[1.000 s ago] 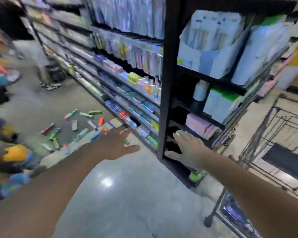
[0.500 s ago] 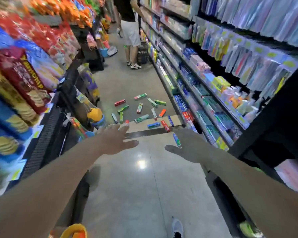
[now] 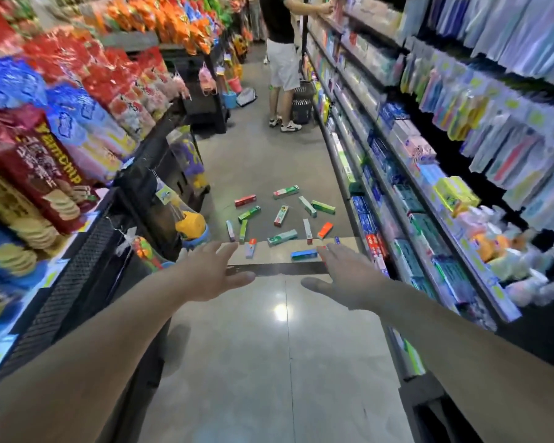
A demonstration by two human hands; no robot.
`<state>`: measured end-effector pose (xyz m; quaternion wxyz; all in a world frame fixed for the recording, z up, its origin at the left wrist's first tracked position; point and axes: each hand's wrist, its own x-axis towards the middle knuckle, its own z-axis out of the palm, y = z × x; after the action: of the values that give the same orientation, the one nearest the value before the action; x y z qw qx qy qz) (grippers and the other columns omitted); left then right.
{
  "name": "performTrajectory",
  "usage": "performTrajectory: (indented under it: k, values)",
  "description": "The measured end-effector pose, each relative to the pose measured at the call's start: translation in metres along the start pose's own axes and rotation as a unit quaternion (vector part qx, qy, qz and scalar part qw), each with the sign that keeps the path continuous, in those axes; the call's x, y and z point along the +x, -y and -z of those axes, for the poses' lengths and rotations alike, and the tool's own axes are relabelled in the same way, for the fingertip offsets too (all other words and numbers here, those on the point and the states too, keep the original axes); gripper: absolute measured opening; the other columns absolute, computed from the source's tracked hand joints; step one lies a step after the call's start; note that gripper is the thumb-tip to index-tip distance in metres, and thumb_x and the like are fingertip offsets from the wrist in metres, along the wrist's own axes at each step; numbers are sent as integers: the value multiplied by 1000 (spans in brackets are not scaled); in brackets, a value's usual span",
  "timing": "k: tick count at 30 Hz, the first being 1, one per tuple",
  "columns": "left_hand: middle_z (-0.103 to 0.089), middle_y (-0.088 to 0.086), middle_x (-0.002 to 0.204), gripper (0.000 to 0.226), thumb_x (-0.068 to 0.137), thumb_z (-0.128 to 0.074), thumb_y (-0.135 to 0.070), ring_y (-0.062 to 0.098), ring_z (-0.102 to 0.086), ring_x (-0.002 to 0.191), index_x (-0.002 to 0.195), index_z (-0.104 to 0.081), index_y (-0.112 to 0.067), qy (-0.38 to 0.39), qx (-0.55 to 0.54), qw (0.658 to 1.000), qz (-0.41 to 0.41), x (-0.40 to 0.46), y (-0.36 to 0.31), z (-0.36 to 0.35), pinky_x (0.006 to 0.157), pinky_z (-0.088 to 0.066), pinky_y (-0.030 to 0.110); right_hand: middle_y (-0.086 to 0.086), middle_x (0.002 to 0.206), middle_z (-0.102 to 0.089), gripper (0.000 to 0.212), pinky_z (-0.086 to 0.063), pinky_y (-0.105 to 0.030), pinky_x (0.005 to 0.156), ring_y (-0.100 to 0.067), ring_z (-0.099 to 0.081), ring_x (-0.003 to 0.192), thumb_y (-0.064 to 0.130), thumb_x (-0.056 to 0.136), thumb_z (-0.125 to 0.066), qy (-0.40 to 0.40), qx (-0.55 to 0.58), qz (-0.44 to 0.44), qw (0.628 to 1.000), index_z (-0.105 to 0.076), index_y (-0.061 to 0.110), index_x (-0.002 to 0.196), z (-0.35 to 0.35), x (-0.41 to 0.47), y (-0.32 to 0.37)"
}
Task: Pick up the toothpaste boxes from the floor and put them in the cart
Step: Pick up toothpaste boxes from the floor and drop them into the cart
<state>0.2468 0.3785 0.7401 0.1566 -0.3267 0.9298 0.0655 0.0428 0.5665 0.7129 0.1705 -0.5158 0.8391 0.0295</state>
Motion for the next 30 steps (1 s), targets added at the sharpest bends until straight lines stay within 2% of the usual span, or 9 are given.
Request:
performTrajectory:
  k: [4,9,12,15,18,22,27,30]
  values:
    - [-23,-5,160,94,77,-31,-86,25,-22,147,154,-20,-34,8,-37,999,21,47,17,3,115,-15,62,-5,165,-7,96,-13,-46,120,-23,-5,151,81,85,-27,13,5,10,1000,-9,21,157,7,51,-12]
    - [-25,-1,159,93,79,-31,-84,26,-22,146,155,-19,-31,21,-31,999,14,107,37,11,114,-15,58,-4,165,-7,94,-12,-45,120,-22,-4,151,80,86,-29,28,16,18,999,-10,22,158,15,118,-16]
    - [-23,1,159,92,81,-31,-82,27,-20,147,155,-15,-30,24,-33,999,13,161,60,21,114,-14,58,-2,164,-11,97,-15,-45,120,-21,-7,151,82,83,-29,19,27,15,999,-14,22,157,28,174,-17]
    - [-26,3,158,90,82,-33,-82,26,-20,147,155,-16,-30,18,-30,999,-1,220,86,39,113,-17,58,-1,164,-9,93,-12,-43,119,-20,-5,151,78,87,-31,24,22,8,999,-11,20,157,52,226,-13]
    - [-20,2,161,92,82,-32,-83,24,-14,149,155,-13,-32,32,-25,999,-15,274,110,62,114,-14,57,-4,162,-16,87,-15,-42,118,-21,-11,149,76,88,-34,12,11,-4,1000,-19,21,154,76,274,-8]
    - [-30,3,156,92,79,-34,-85,26,-26,144,153,-19,-32,12,-2,999,-33,343,133,91,113,-21,59,-4,162,-16,88,-15,-43,117,-22,-11,149,76,88,-31,14,6,-19,1000,-15,21,155,102,336,-8]
    - [-22,3,161,93,80,-33,-84,24,-18,148,156,-10,-35,45,-11,998,-38,409,148,115,115,-12,56,-5,164,-10,92,-13,-43,120,-22,-6,151,76,88,-30,33,-1,-33,999,-10,19,157,127,401,-18]
    - [-20,4,161,90,83,-33,-81,24,-16,149,155,-11,-33,51,-15,997,-54,455,149,121,115,-12,56,-5,165,-4,95,-10,-44,122,-22,-1,152,78,87,-29,43,15,-33,998,-5,19,158,132,439,-33]
